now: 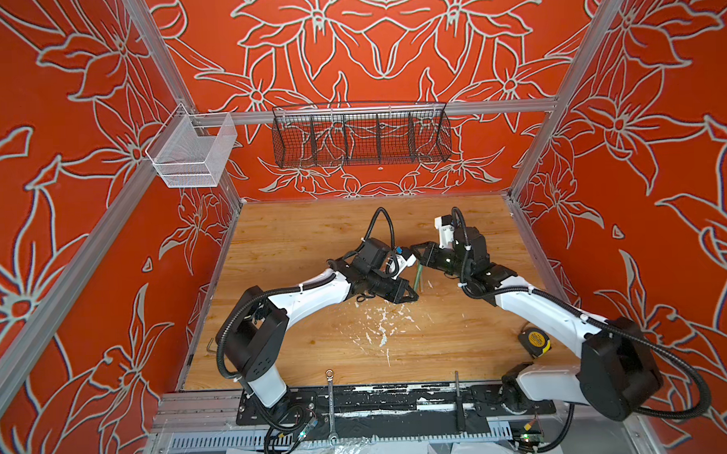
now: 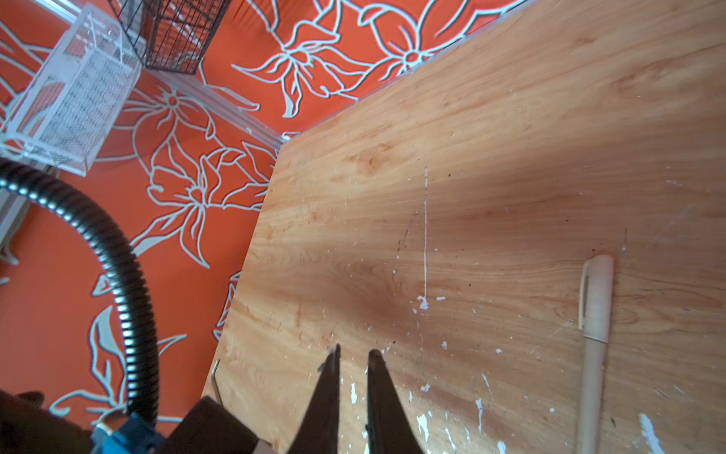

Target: Insert the pens into the pen caps

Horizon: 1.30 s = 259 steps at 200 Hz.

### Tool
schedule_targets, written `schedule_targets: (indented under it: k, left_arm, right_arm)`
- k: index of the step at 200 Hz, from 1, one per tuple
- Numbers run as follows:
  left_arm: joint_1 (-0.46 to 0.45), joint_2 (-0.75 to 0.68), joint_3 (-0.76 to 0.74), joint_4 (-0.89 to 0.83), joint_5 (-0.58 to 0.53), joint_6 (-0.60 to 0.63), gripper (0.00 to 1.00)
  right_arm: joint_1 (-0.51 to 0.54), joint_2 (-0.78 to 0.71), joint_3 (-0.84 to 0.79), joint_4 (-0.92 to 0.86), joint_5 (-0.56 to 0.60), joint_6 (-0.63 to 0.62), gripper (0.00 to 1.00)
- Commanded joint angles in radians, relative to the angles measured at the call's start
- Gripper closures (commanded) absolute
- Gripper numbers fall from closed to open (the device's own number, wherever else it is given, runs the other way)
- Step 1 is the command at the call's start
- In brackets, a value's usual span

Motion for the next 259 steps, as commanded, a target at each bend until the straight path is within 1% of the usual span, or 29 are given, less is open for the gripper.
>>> schedule_targets:
  k: [1,32,51,54,62,66,73,82,83,84,85,86,87,91,107,132,154,172,185,193,201,213,229,259]
  left_arm:
    - [0.097,0.0,0.092,0.263,-0.197,-0.072,1.0]
    - [0.149,0.02,0.099,0.269,-0.217,-0.071,1.0]
    - [0.149,0.015,0.081,0.247,-0.192,-0.067,1.0]
    - [0.149,0.01,0.075,0.242,-0.187,-0.067,0.94]
    - [0.142,-0.011,0.048,0.233,-0.172,-0.06,0.67]
    - [0.138,-0.024,0.035,0.218,-0.17,-0.051,0.57]
    - [0.128,-0.052,0.014,0.179,-0.184,-0.036,0.46]
    - [0.114,-0.094,-0.018,0.121,-0.212,-0.013,0.38]
    - [0.112,-0.101,-0.022,0.114,-0.216,-0.011,0.34]
    - [0.111,-0.106,-0.027,0.109,-0.221,-0.01,0.24]
    - [0.109,-0.111,-0.031,0.104,-0.226,-0.008,0.11]
    - [0.109,-0.117,-0.036,0.101,-0.231,-0.006,0.04]
    - [0.107,-0.122,-0.04,0.095,-0.236,-0.004,0.0]
    - [0.104,-0.146,-0.061,0.076,-0.254,-0.001,0.03]
    - [0.102,-0.251,-0.155,0.014,-0.325,-0.001,0.03]
    - [0.104,-0.432,-0.283,-0.085,-0.537,-0.03,0.03]
    - [0.123,-0.558,-0.374,-0.151,-0.671,-0.051,0.03]
    - [0.152,-0.642,-0.428,-0.19,-0.733,-0.08,0.03]
    - [0.169,-0.694,-0.464,-0.201,-0.758,-0.1,0.03]
    - [0.177,-0.754,-0.482,-0.202,-0.769,-0.106,0.03]
    - [0.183,-0.787,-0.497,-0.201,-0.776,-0.108,0.03]
    - [0.188,-0.83,-0.512,-0.211,-0.799,-0.114,0.03]
    - [0.196,-0.872,-0.535,-0.212,-0.822,-0.116,0.03]
    - [0.204,-0.896,-0.556,-0.212,-0.863,-0.107,0.03]
  right_arm:
    - [0.093,0.003,-0.096,-0.103,-0.109,0.119,1.0]
    - [0.117,0.0,-0.092,-0.124,-0.123,0.126,1.0]
    - [0.107,0.004,-0.047,-0.196,-0.07,0.073,1.0]
    - [0.102,0.008,-0.036,-0.204,-0.066,0.063,1.0]
    - [0.082,0.028,-0.01,-0.216,-0.079,0.041,1.0]
    - [0.069,0.042,0.006,-0.222,-0.096,0.035,1.0]
    - [0.044,0.069,0.03,-0.218,-0.126,0.03,1.0]
    - [0.024,0.105,0.071,-0.209,-0.161,0.012,1.0]
    - [0.022,0.109,0.077,-0.211,-0.162,0.009,1.0]
    - [0.021,0.113,0.083,-0.213,-0.163,0.006,1.0]
    - [0.02,0.122,0.09,-0.216,-0.163,0.006,1.0]
    - [0.02,0.122,0.097,-0.22,-0.165,-0.002,1.0]
    - [0.019,0.132,0.104,-0.223,-0.167,-0.002,1.0]
    - [0.015,0.153,0.129,-0.246,-0.171,-0.025,1.0]
    - [0.008,0.256,0.26,-0.344,-0.199,-0.107,1.0]
    - [0.008,0.432,0.399,-0.42,-0.222,-0.206,1.0]
    - [0.007,0.575,0.518,-0.512,-0.196,-0.288,1.0]
    - [0.008,0.666,0.593,-0.55,-0.207,-0.332,1.0]
    - [0.009,0.72,0.64,-0.569,-0.212,-0.348,1.0]
    - [0.009,0.744,0.659,-0.57,-0.217,-0.354,1.0]
    - [0.01,0.763,0.678,-0.576,-0.216,-0.359,0.95]
    - [0.011,0.786,0.707,-0.589,-0.205,-0.372,0.91]
    - [0.013,0.811,0.737,-0.607,-0.166,-0.389,0.83]
    - [0.017,0.831,0.783,-0.637,-0.107,-0.416,0.66]
